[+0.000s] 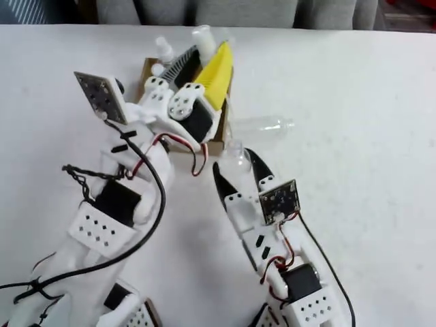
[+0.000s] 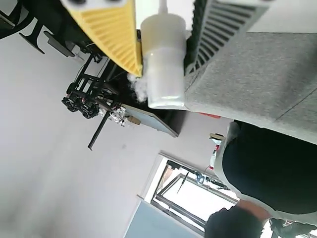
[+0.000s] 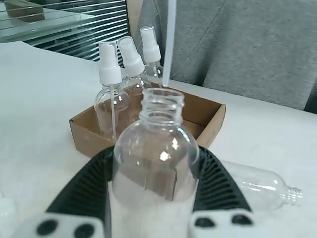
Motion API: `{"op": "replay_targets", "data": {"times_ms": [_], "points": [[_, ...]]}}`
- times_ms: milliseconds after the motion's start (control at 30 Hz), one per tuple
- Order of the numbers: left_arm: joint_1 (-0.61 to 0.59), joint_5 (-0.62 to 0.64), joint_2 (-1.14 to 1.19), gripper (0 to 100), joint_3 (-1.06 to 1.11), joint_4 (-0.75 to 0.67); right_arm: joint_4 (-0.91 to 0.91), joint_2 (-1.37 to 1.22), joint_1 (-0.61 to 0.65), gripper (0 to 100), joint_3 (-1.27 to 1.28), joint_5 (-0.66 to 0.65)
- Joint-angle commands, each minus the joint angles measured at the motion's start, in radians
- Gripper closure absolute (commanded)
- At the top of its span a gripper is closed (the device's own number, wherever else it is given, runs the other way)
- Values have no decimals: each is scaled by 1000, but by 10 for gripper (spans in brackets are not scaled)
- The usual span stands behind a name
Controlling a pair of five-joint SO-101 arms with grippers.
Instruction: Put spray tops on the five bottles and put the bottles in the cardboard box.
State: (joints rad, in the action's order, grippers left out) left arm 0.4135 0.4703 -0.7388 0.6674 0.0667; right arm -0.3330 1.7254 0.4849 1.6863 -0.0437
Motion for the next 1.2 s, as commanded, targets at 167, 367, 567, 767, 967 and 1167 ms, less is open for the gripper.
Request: {"op": "replay_targets", "data": {"times_ms": [167,367,567,767,967,1167], "points": [[21,28,-5,980,14,9,-1,7,-8,982,9,11],[30,20,-1,980,78,8,-1,8,-10,982,9,11],[35,20,-7,980,153,8,-1,8,-13,982,9,11],[47,20,-8,980,222,14,-1,7,-13,982,9,6],[116,2,-8,980,278,15,-15,10,-15,982,9,3],[153,-150,-10,980,310,37,-33,15,-18,982,9,3]]}}
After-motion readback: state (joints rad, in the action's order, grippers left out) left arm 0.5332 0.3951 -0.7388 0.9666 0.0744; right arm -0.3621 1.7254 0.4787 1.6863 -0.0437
